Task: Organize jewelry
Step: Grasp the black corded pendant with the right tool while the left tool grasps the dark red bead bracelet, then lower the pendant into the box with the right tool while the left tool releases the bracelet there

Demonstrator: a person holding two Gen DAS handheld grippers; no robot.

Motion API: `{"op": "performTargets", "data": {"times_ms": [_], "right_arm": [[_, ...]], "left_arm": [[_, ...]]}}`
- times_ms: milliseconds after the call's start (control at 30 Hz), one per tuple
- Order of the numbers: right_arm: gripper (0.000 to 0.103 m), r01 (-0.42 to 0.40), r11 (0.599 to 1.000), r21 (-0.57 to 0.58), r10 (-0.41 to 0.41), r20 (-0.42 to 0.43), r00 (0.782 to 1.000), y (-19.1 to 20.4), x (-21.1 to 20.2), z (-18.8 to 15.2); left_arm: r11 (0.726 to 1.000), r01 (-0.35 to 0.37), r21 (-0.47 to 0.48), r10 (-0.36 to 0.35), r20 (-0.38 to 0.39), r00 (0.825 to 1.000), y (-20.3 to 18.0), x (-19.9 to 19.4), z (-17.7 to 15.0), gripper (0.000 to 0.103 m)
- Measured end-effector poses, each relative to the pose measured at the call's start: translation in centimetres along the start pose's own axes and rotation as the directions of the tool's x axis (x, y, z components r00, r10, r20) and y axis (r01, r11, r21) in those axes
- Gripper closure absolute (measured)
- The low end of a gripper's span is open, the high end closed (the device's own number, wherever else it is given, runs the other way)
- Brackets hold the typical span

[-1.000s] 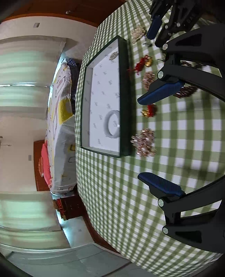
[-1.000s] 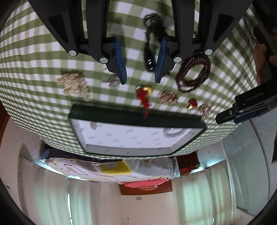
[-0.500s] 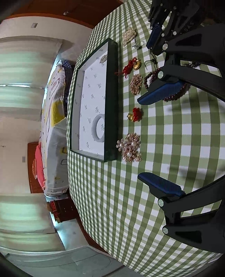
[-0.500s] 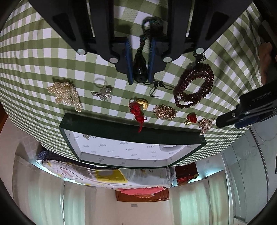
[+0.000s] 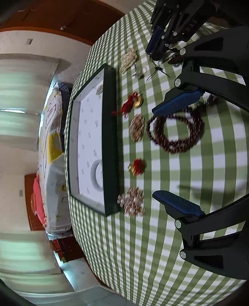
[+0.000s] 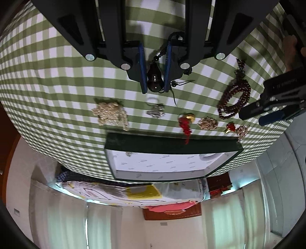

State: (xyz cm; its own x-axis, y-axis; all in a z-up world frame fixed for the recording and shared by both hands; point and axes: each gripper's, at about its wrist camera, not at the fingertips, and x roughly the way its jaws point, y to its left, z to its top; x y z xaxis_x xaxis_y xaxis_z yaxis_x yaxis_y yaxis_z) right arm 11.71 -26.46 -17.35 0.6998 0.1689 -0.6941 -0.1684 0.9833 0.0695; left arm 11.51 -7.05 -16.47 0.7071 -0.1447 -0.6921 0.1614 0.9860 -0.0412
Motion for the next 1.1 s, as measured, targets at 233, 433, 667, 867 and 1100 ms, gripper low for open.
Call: {"op": "performTargets", "data": {"times_ms": [233,433,667,867,1100], "right_arm": [[0.085,-0.001,1.000,0.006,0.001,0.003,1.000,-0.2,0.1,-0.1],[0.085,-0.005,1.000,0.011,0.005,-0.003,1.000,-0.3,0.4,-0.2],[0.085,-0.008,1.000,0.021,0.009,-0.011,1.000,-0.3,0.7,-0.4],[0.085,-0.011,1.000,0.023,0.012,-0.015,1.000,-0.3,0.8,-0.4],[0.085,-0.021,0.999,0.029,0.021,-0.008,1.000,-0.1,0.7,-0.4]], "left_arm": [[0.999,0.008,0.041,-0.006,-0.039,0.999,-1.8,1.4,-0.5,0.024],[0.999,-0.014,0.039,0.017,-0.089,0.996,-1.8,2.7,-1.0,0.024],[0.999,-0.002,0.052,0.005,-0.063,0.998,-1.7,2.2,-1.3,0.048],[0.998,0.030,0.064,-0.027,-0.049,0.998,-1.7,1.9,-1.4,0.078],[0.997,0.055,0.059,-0.053,-0.045,0.998,-1.5,1.8,-1.3,0.091]]}}
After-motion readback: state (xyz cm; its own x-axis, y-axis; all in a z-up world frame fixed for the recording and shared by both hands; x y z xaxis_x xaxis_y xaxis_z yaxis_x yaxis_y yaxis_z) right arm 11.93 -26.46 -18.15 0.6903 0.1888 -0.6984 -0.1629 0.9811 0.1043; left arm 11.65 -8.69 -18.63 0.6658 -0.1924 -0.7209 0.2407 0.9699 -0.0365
